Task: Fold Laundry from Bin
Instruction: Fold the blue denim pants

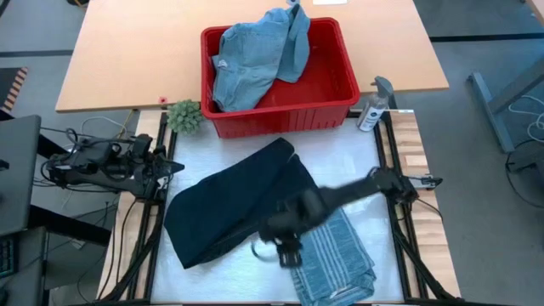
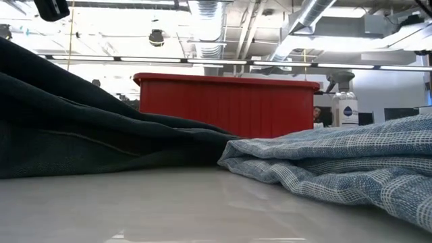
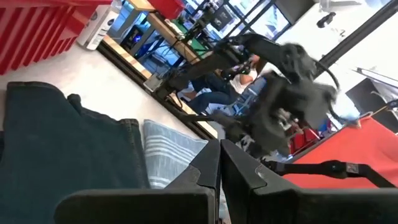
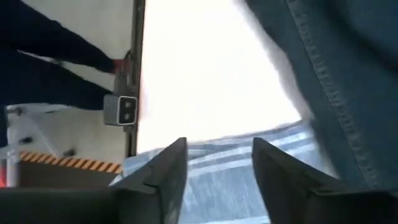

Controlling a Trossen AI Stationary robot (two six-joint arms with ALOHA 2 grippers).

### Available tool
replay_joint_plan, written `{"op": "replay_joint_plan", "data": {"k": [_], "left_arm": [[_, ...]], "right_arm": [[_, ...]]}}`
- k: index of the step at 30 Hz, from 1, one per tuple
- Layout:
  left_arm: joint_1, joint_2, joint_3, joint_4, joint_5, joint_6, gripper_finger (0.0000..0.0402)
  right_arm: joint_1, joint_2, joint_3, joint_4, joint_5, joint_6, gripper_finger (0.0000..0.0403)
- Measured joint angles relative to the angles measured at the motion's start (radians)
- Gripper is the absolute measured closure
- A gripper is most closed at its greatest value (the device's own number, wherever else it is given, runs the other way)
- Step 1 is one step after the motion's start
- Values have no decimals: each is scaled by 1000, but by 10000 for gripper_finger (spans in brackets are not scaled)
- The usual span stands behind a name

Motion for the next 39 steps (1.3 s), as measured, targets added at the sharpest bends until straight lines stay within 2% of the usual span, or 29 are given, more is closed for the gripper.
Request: {"op": "replay_joint_plan", "data": {"k": [3,6,7,16,20,23,26,29,33,35,37,39], "left_arm": [[0,0,0,-1,0,0,401],[0,0,0,-2,0,2,401],[0,0,0,-2,0,8,401],[0,19,0,-3,-1,11,401],[0,35,0,-3,-18,16,401],[0,42,0,-3,-20,16,401],[0,53,0,-3,-20,16,401],[0,59,0,-3,-20,15,401],[0,61,0,-2,-20,14,401],[0,61,0,-1,-26,18,401],[0,61,0,0,-37,30,401],[0,61,0,0,-44,38,401]], "right_arm": [[87,16,8,-22,50,95,263],[159,87,6,-76,95,178,358],[177,118,2,-83,102,196,379],[211,319,0,-80,148,358,387],[211,310,-1,-101,153,376,387],[214,297,-70,-101,149,470,387],[211,282,-157,12,146,584,387],[212,187,-226,64,250,608,387],[204,-40,-336,-21,453,603,387],[192,-166,-442,7,536,605,387],[182,-321,-596,138,615,572,387],[168,-509,-793,357,638,510,387]]}}
